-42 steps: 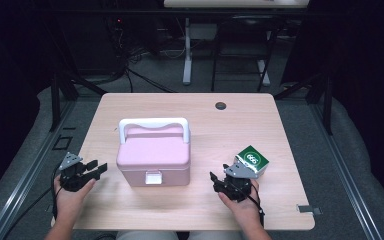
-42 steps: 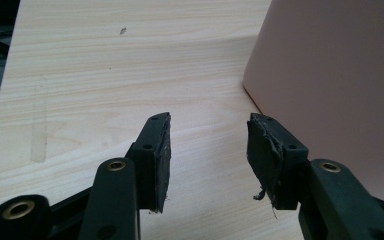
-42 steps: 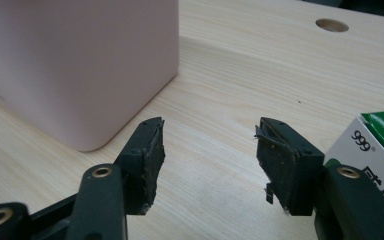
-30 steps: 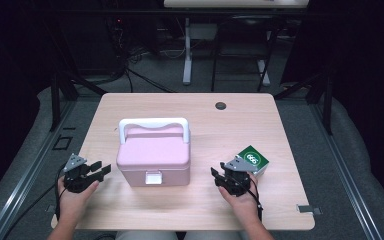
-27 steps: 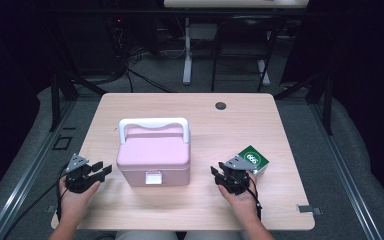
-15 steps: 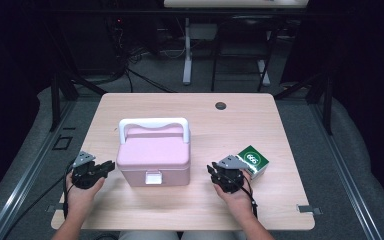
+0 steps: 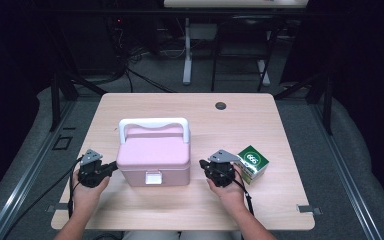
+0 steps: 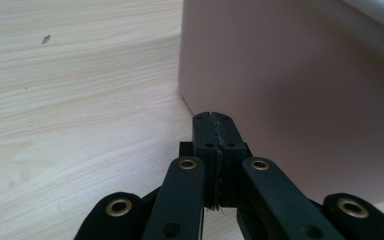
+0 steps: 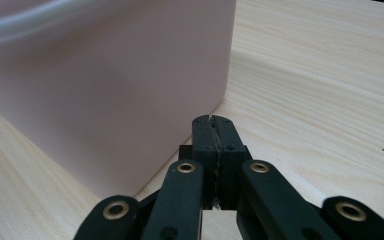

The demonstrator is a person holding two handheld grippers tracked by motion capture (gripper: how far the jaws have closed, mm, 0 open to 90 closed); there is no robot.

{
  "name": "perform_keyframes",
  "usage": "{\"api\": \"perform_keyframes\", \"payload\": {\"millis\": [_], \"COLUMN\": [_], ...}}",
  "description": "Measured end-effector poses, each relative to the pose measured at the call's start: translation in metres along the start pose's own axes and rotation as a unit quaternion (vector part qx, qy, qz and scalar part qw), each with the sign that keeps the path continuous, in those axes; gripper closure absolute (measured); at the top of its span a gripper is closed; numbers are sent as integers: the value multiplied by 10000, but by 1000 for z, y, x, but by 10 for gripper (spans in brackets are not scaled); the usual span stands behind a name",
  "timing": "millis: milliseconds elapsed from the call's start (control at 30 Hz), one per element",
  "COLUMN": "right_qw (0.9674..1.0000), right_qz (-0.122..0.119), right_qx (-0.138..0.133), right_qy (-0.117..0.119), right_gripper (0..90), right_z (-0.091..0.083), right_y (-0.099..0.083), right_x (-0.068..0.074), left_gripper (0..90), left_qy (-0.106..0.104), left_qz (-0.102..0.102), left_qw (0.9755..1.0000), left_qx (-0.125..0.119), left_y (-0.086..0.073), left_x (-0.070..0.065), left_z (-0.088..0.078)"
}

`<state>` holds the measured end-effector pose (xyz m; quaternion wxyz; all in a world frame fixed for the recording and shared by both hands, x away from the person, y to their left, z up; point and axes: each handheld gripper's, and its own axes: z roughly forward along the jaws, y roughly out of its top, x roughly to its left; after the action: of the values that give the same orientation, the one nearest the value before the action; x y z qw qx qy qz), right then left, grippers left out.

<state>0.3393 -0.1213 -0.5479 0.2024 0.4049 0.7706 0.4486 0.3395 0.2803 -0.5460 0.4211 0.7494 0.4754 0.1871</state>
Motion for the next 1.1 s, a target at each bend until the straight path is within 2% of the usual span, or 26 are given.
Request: {"api": "perform_keyframes", "payload": {"millis": [167,200,267,367,433,567,633,667,733,833,867,1033,1100], "right_qw": [9999,9999,9999,9998,9996,9995,9997,9996,9996,9996,9995,9996,9997], "right_qz": [102,108,92,116,170,138,83,184,190,141,213,164,149], "right_qx": [-57,-80,-110,-169,-172,-235,-228,-214,-213,-202,-197,-166,-116], "right_qy": [68,77,62,72,146,146,-3,-11,-26,-137,-125,-155,-153], "right_gripper": [900,900,900,900,900,900,900,900,900,900,900,900,900], "right_z": [-1,-2,-3,-4,-3,-3,-5,-7,-8,-9,-9,-11,-14], "right_y": [2,2,3,4,4,5,5,5,6,6,6,6,6], "right_x": [0,0,1,2,5,10,13,13,12,13,13,14,14], "left_gripper": [900,900,900,900,900,900,900,900,900,900,900,900,900], "left_qy": [-101,-15,29,-43,-106,-162,-159,-176,-242,-172,-170,-279,-321], "left_qz": [119,177,161,13,90,136,122,63,-51,82,96,-28,1], "left_qw": [9999,9998,9999,10000,9999,9997,9998,9998,9997,9998,9998,9996,9995], "left_qx": [7,7,14,-27,-69,-81,-94,-91,-78,-18,-17,10,61], "left_y": [2,3,4,3,3,3,3,3,3,4,4,3,3], "left_x": [-8,-11,-12,-12,-17,-24,-27,-28,-29,-33,-34,-35,-36], "left_z": [4,4,5,5,4,6,7,7,7,5,5,4,3]}}
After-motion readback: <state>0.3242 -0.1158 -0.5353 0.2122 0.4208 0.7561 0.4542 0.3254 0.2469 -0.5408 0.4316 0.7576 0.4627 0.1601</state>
